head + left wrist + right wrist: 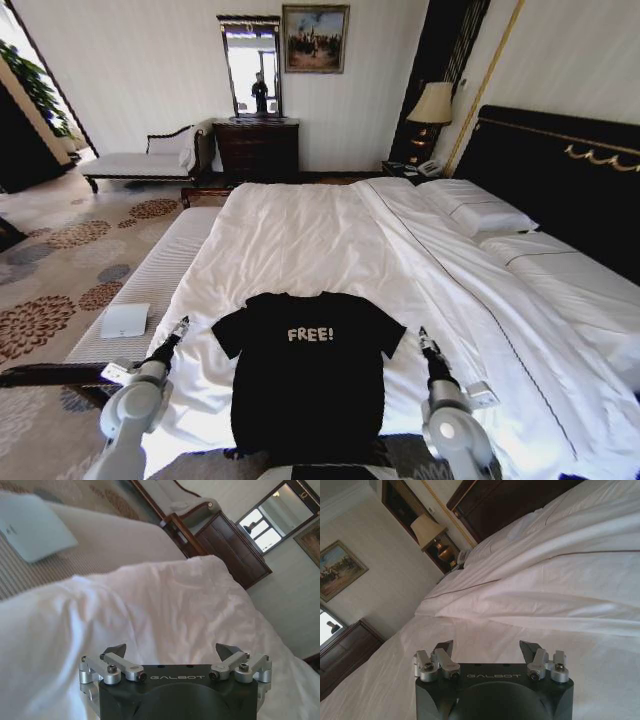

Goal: Fold the clothes on the bed.

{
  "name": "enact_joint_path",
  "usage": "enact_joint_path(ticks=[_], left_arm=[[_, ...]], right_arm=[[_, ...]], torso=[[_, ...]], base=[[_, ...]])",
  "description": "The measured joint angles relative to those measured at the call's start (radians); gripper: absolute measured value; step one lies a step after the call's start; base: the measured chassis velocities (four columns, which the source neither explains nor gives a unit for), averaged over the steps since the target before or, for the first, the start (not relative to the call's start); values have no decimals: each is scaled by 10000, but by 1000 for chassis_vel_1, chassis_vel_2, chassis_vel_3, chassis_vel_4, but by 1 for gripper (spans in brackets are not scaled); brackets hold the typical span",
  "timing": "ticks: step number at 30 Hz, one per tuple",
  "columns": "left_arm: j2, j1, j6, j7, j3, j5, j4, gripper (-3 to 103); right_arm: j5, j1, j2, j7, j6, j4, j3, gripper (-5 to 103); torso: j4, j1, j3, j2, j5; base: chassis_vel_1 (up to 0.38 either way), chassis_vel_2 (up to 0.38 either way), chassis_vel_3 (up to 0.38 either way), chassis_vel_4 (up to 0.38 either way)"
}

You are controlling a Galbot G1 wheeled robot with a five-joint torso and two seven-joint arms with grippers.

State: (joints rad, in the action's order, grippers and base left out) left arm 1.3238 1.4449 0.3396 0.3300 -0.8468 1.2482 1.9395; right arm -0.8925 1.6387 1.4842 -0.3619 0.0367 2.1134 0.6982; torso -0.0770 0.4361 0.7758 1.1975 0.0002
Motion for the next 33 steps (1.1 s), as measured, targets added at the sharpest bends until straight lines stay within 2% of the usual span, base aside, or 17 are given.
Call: enact_joint_path(ticks=[2,4,8,12,17,29,32,33], left_arm=[[86,-20,71,-12,71,222,-56,100],[496,-255,327,27,365,1144,-458,100],[876,-655,398,39,703,1764,-1221,100],[1111,-1190,399,45,807,2290,-1996,100],[1192,-1826,340,105,794,2377,-2702,100],[1073,-2222,258,97,732,2222,-3128,101],[1021,-2218,240,91,736,2119,-3167,90],[1021,-2218,240,91,736,2119,-3167,90]], right_arm=[[96,68,34,-6,52,49,19,73],[513,338,115,-11,182,177,117,84],[632,617,153,-20,217,318,274,98],[627,786,226,-71,209,405,425,100],[607,915,382,-116,169,494,487,100],[584,866,618,-171,99,453,412,100],[580,842,697,-177,91,427,410,100],[580,842,697,-177,91,427,410,100]], torso=[[-1,0,0,0,-1],[-2,0,0,0,-1],[-2,0,0,0,-4],[-1,0,0,0,-3],[-2,0,1,0,-2],[-1,1,1,0,-2],[-2,0,1,0,-3],[-2,0,1,0,-3]], base=[[0,0,0,0],[0,0,0,0],[0,0,0,0],[0,0,0,0],[0,0,0,0],[0,0,0,0],[0,0,0,0],[0,0,0,0]])
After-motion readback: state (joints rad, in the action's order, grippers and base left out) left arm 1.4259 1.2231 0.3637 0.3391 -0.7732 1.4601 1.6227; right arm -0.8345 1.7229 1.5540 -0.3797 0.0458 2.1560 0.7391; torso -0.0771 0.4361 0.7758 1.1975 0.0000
